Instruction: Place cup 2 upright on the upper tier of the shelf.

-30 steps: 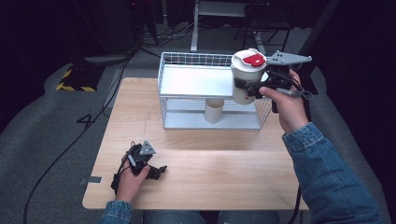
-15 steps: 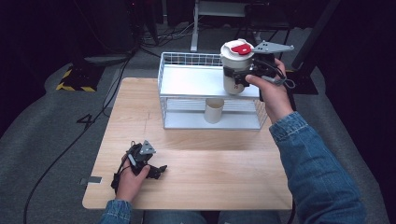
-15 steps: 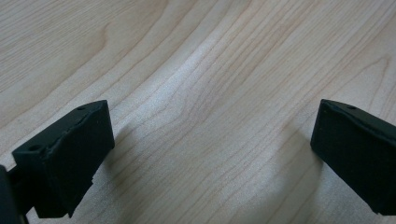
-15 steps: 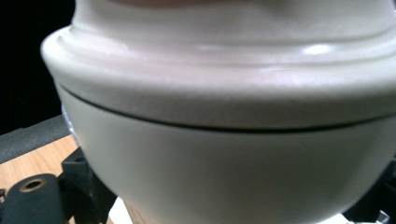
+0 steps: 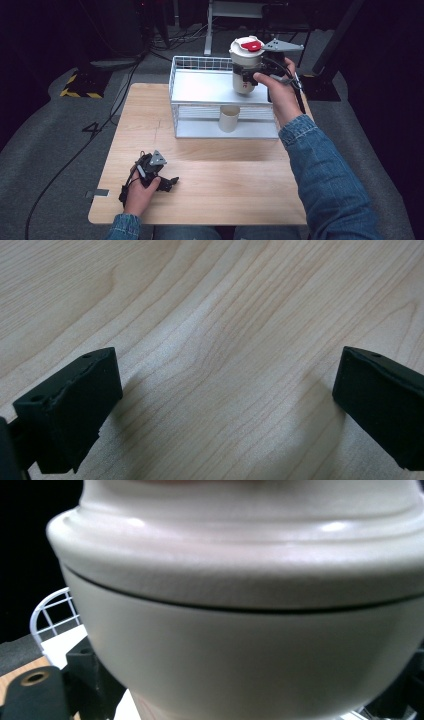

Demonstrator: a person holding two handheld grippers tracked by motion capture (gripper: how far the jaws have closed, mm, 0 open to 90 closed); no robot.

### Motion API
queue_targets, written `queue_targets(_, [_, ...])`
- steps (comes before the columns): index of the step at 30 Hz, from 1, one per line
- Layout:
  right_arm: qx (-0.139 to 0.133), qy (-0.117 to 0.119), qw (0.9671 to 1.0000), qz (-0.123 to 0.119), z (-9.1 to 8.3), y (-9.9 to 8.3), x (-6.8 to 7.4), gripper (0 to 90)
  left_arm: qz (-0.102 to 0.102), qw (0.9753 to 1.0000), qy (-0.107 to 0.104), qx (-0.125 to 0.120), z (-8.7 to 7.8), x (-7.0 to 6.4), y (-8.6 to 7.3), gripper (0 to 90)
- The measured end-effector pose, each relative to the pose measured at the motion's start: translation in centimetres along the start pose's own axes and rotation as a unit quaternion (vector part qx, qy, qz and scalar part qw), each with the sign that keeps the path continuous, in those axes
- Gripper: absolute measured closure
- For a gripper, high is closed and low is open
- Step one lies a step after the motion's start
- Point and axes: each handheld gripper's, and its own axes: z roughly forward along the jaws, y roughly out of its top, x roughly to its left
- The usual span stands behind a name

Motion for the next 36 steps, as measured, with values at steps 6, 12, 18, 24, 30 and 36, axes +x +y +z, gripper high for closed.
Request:
queue_targets(6, [-0.002, -0.003, 1.0, 0.002, 1.0, -0.2, 0.0, 12.5, 0.0, 1.0, 0.0, 0.0, 0.0, 0.0, 0.0, 0.1])
queue_targets(12, [-0.004, -0.005, 0.9999, 0.009, 1.9, -0.5, 0.0, 12.5, 0.0, 1.0, 0.0, 0.0, 0.0, 0.0, 0.0, 0.1])
queue_targets(18, [-0.006, -0.006, 0.9998, 0.017, 2.7, -0.9, -0.1, 12.5, 0.002, 1.0, 0.002, 0.0, 0.0, 0.0, 0.0, 0.1])
queue_targets(24, [-0.008, -0.006, 0.9997, 0.024, 3.1, -1.3, -0.3, 12.5, 0.0, 1.0, 0.0, 0.0, 0.0, 0.0, 0.0, 0.1])
queue_targets(30, [-0.008, -0.004, 0.9995, 0.031, 3.1, -1.8, -0.7, 12.4, 0.0, 1.0, 0.0, 0.0, 0.0, 0.0, 0.0, 0.1])
queue_targets(36, [0.002, 0.003, 0.9993, 0.036, 2.8, -1.8, -0.9, 12.2, 0.0, 1.0, 0.0, 0.0, 0.0, 0.0, 0.0, 0.1])
